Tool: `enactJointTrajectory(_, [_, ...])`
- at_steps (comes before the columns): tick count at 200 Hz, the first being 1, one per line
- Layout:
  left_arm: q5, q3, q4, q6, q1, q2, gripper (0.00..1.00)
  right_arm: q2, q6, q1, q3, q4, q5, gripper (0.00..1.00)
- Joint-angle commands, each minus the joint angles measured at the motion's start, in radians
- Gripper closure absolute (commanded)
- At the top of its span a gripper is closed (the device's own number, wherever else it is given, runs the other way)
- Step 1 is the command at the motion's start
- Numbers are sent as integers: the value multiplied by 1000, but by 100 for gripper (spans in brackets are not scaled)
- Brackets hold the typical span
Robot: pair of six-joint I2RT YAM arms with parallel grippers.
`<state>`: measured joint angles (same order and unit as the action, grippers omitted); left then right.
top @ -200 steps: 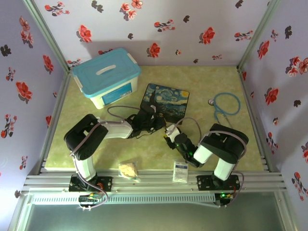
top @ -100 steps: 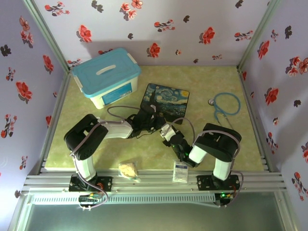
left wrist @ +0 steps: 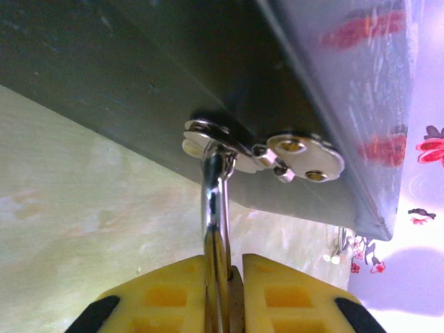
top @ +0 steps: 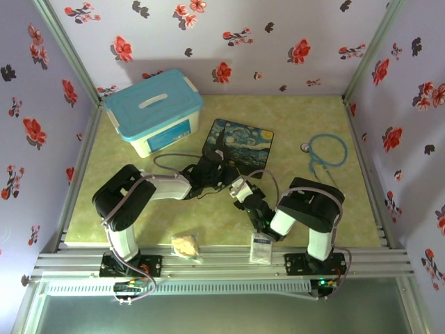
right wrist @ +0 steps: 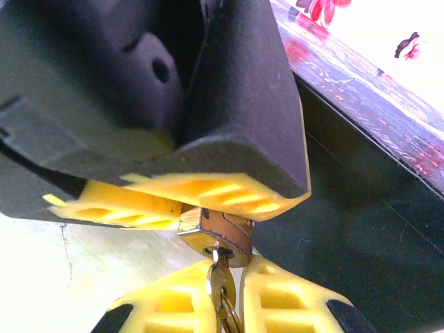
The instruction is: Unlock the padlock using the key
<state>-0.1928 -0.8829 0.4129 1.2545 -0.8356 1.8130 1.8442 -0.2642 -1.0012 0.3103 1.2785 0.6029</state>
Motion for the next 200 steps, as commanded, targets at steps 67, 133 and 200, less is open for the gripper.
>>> enactJointTrajectory(67, [-42, 34, 122, 1, -21, -20, 100, -58, 333, 98, -41, 108, -257, 100])
enactJointTrajectory(133, [-25, 60, 122, -27, -20, -17, 89, -68, 547, 187, -65, 108, -518, 100])
enactJointTrajectory(200, [-1, 69, 98, -66, -20, -4, 83, -83, 718, 228, -86, 108, -601, 100])
